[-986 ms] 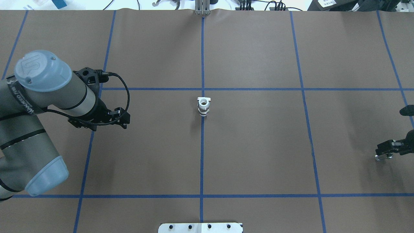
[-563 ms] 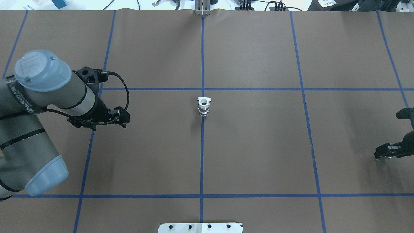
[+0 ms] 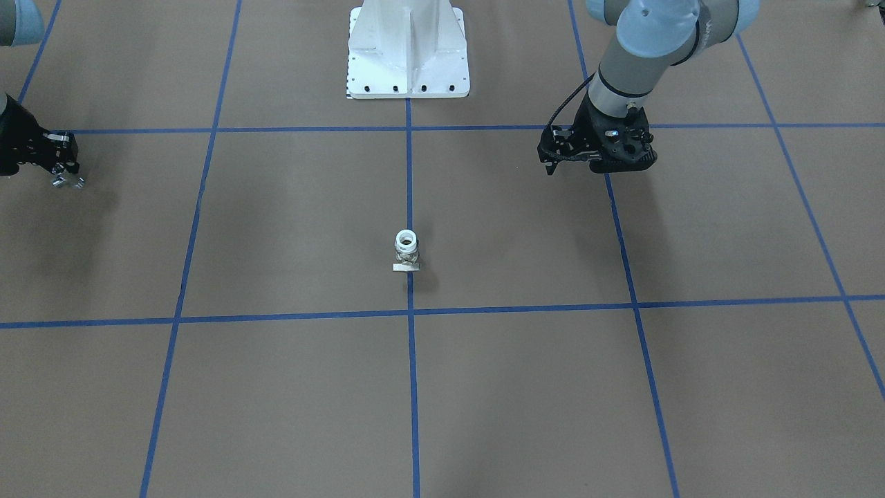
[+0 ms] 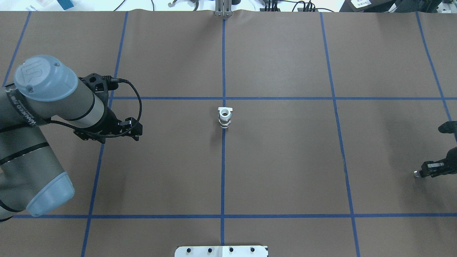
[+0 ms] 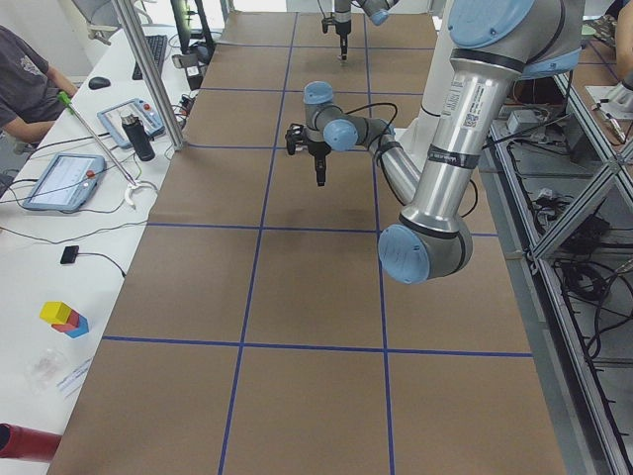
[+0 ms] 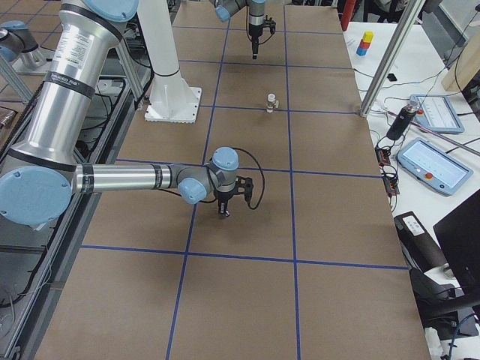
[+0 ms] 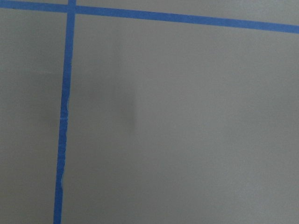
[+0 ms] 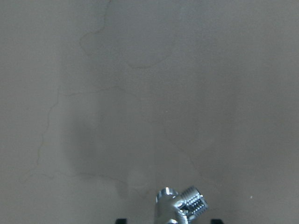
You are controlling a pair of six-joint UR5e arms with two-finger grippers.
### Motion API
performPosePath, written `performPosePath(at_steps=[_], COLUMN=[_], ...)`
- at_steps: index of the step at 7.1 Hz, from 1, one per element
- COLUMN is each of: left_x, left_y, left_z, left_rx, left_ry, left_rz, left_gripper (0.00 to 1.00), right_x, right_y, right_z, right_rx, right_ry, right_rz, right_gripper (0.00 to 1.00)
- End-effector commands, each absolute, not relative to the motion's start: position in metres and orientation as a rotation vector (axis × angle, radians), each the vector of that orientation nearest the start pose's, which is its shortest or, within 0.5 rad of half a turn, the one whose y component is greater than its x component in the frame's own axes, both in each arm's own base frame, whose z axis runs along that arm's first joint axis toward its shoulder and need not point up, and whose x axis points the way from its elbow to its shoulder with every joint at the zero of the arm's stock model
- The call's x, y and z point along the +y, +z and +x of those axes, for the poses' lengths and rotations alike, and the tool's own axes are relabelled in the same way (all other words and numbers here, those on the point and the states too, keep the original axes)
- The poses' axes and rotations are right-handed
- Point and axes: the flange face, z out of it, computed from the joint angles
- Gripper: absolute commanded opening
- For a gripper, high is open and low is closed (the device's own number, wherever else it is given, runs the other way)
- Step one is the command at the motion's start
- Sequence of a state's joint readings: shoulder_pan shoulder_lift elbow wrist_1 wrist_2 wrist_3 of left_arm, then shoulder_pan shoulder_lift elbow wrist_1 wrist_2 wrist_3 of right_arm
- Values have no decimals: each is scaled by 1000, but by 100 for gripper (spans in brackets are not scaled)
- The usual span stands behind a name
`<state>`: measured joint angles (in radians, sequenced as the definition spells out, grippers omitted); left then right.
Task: Assemble PPR valve and pipe with both arms
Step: 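Grasp the chrome threaded fitting with the right gripper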
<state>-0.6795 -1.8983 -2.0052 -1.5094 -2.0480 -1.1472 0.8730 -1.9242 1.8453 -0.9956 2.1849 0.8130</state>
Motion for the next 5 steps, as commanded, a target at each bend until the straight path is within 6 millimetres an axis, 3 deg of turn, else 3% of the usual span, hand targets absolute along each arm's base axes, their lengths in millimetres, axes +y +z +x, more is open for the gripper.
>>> performPosePath(at_steps=[1, 3, 4, 5], left_x=[-416, -416, -416, -416], left_y=[298, 298, 298, 298], left_z=[376, 376, 376, 377], left_rx=[823, 823, 823, 823], left_ry=[-75, -73, -73, -75], left_rz=[-30, -31, -31, -31], left_gripper=[100, 100, 100, 100], right_x=[-336, -353, -380, -422], right_y=[612, 583, 561, 523], right_z=[-173, -160, -167, -188], right_rx=[-776, -838, -838, -826], right_ry=[-25, 11, 36, 56], right_rz=[-54, -45, -49, -61], right_gripper=[0, 0, 0, 0])
